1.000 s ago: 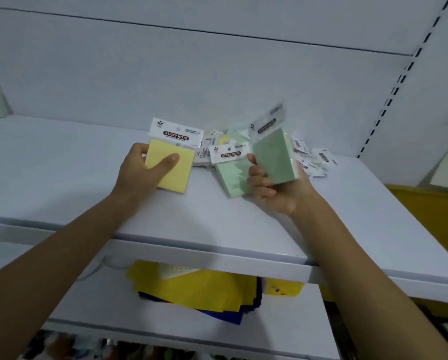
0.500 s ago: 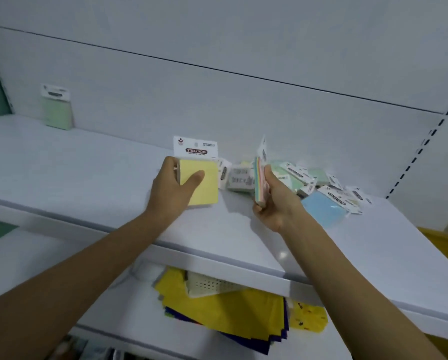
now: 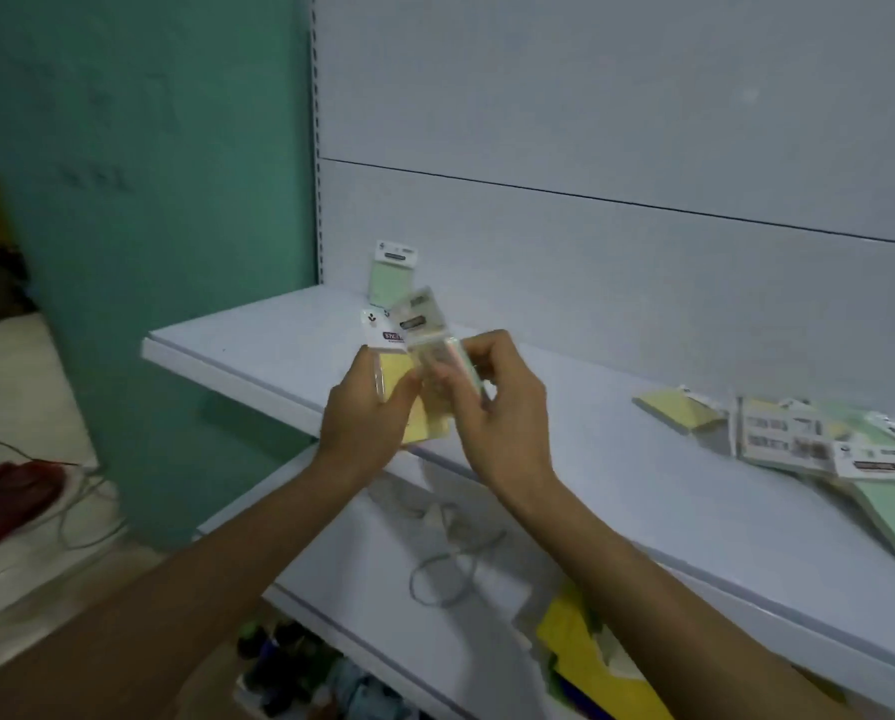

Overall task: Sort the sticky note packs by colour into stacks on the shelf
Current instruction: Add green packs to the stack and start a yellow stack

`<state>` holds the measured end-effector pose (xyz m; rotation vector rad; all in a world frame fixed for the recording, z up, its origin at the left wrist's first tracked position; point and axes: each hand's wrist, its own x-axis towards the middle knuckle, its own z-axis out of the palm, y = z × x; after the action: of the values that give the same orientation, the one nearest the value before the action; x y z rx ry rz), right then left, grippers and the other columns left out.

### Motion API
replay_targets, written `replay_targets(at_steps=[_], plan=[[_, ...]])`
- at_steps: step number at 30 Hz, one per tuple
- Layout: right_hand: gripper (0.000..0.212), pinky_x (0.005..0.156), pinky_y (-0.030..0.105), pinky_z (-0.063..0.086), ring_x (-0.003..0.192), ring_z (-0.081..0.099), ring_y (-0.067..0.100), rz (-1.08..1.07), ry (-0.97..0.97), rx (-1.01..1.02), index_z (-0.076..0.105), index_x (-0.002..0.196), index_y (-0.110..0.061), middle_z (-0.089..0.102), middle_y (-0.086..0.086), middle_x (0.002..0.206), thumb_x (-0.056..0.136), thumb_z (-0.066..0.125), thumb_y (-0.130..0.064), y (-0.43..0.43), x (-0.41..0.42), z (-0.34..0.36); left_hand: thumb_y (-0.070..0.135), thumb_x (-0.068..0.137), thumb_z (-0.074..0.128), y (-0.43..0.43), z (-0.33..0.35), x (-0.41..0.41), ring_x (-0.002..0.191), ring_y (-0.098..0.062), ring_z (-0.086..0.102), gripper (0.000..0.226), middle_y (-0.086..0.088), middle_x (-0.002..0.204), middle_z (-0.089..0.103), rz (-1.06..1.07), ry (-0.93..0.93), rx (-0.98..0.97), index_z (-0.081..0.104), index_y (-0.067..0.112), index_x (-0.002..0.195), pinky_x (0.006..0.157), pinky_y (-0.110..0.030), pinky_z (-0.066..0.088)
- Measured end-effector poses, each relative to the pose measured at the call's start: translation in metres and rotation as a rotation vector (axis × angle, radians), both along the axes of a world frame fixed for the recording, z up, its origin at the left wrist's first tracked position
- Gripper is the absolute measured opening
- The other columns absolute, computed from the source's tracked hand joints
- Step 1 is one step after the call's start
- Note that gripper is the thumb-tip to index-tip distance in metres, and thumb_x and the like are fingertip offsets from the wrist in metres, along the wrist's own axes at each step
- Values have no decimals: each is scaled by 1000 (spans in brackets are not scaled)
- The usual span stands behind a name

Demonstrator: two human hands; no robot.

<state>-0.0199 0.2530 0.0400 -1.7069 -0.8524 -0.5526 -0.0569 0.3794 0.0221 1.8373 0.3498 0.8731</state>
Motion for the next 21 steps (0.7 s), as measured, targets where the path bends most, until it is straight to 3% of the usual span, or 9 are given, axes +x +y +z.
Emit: replay_targets(at_steps=[2,4,6,9,10,12,14,16,21], plan=[[20,78,43,47,87,59,18,16,-220,-183,64,97,-17,65,-2,94,85,64,-34,30,-13,-10,7,81,57,18,0,-12,90,-21,65,25,-4,96,68,-96,-33,-183,60,16,104,75,-33,53],[28,84,38,43,95,55,18,50,-256,-221,67,102,-16,62,2,100,85,62,-39,49,-19,-14,-5,83,51,38,0,-22,80,-12,67,30,3,85,71,-170,-75,-264,65,15,100,64,-23,55],[28,89,35,42,103,53,16,165,-156,-149,69,104,-16,61,2,105,89,56,-36,61,-23,-15,-2,86,51,55,0,-29,79,-4,65,31,11,85,70,-175,-62,-246,65,24,96,62,-15,53],[29,92,32,41,108,49,15,137,-84,-124,65,110,-15,58,3,114,86,61,-31,77,-18,-15,2,89,52,74,0,-28,97,-19,65,31,-4,108,69,-218,-30,-287,64,21,110,82,-36,55],[37,94,27,40,111,47,13,109,-36,-135,60,116,-17,55,0,119,84,64,-36,81,-14,-12,2,89,52,81,0,-26,97,-21,66,32,-5,108,69,-233,-38,-292,64,24,109,81,-38,56],[57,94,21,39,114,45,6,122,142,-182,48,127,-25,50,-7,125,78,70,-44,88,-4,-6,3,90,53,92,2,-21,88,-9,69,33,9,97,72,-246,-81,-259,64,34,97,69,-30,57],[63,82,19,49,103,57,2,262,339,-192,44,129,-29,58,-9,117,75,73,-43,91,10,0,3,90,54,99,4,-16,77,3,68,35,22,85,69,-272,-135,-241,61,38,93,56,-18,54],[58,65,18,54,86,67,3,364,426,-171,47,124,-29,67,-8,102,73,75,-40,94,25,3,4,90,56,105,5,-6,78,10,65,36,25,89,66,-272,-157,-210,57,38,100,55,-13,52],[54,64,23,57,82,71,11,379,468,-164,61,106,-16,72,-6,95,63,74,-47,114,67,7,10,94,52,127,8,24,81,6,66,32,23,96,65,-349,-101,-229,56,42,100,59,-15,53]])
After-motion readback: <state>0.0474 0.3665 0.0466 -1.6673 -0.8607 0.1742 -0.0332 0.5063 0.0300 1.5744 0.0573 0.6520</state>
